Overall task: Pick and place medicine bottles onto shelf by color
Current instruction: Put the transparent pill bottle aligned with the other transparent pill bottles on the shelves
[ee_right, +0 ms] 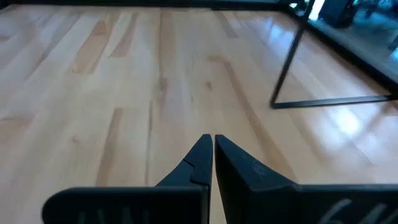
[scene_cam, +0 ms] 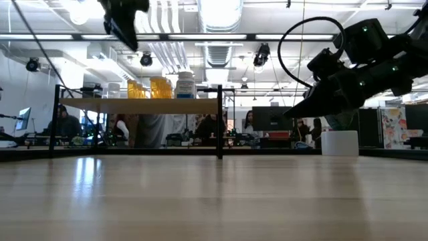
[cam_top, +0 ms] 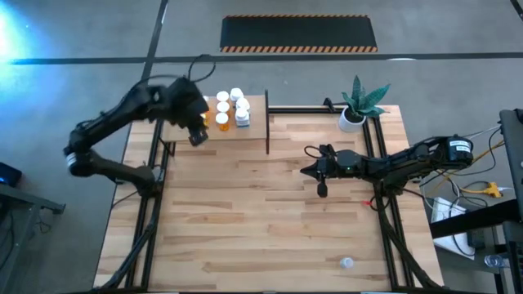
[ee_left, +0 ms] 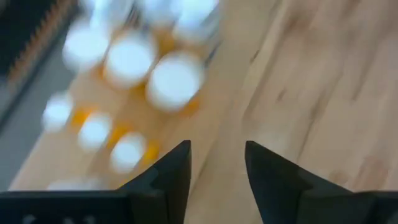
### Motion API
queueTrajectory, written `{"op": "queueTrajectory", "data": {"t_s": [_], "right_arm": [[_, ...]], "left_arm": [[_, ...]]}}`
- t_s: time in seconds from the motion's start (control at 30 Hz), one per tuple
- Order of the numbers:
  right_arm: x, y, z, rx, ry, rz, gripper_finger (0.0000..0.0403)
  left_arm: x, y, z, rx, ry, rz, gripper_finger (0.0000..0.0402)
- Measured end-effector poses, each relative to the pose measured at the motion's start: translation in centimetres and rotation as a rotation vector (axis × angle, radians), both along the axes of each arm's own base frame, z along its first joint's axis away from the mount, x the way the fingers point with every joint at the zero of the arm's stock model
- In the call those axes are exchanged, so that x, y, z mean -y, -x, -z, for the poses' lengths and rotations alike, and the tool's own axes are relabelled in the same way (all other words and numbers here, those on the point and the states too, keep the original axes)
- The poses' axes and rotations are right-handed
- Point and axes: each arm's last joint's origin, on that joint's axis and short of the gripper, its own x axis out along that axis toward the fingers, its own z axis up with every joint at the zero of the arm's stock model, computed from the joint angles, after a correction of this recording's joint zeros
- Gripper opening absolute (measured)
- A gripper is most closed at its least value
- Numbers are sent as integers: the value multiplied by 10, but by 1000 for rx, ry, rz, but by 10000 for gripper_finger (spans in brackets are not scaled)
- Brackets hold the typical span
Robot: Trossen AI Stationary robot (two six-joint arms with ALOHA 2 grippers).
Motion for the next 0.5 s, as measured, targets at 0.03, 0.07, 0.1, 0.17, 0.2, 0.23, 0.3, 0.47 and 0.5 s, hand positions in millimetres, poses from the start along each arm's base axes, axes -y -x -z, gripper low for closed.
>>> {"op": "queueTrajectory", "data": {"t_s": [0.03,0.07,0.1,0.17,0.2,0.23,0.3,0.47,0.5], "right_arm": [[-1,-2,-1,-9,-6,-7,9],[-4,-4,-2,-24,-12,-17,9],[-6,-7,-5,-43,-18,-28,9],[-12,-14,-12,-94,-35,-46,9],[-15,-17,-16,-130,-35,-47,9],[-19,-20,-21,-177,-32,-44,9],[-29,-24,-31,-289,-23,-26,9],[-59,-26,-61,-475,-70,16,9],[-65,-25,-66,-501,-88,18,11]], "left_arm": [[8,0,2,69,-35,36,128],[17,-1,5,135,-63,72,121],[25,-3,9,206,-93,112,115],[41,-7,20,348,-147,198,101],[48,-9,27,417,-171,239,94],[55,-11,34,484,-193,282,88],[68,-16,51,610,-235,360,76],[90,-22,103,872,-297,459,52],[92,-23,114,911,-303,465,49]]}}
